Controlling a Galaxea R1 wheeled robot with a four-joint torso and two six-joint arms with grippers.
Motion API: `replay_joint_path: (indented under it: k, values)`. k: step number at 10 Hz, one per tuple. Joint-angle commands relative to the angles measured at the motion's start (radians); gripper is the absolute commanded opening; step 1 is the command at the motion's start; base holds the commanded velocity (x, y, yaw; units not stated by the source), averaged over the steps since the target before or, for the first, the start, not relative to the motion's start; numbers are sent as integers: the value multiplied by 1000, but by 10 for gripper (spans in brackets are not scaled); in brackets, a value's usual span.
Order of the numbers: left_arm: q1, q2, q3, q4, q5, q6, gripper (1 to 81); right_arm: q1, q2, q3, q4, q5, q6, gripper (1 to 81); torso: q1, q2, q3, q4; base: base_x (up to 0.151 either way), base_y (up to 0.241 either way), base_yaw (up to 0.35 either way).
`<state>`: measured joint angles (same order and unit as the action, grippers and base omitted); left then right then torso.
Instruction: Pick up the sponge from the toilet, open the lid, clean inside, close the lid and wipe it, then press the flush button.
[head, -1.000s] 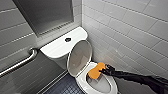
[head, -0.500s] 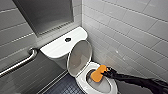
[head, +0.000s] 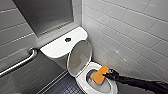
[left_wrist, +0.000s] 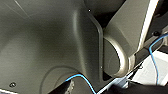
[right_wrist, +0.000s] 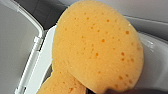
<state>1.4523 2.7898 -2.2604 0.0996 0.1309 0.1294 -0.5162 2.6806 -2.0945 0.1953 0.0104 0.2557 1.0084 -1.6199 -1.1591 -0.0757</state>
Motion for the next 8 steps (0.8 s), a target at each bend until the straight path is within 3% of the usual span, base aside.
replay_joint_path:
  k: [1,8]
  values:
    - [27,-4,21,-14,93,6,811,34,-95,80,18,17,30,10,0,0,0,0,0,0,0]
    - [29,14,21,-3,92,10,811,-150,-319,313,19,174,39,10,0,0,0,0,0,0,0]
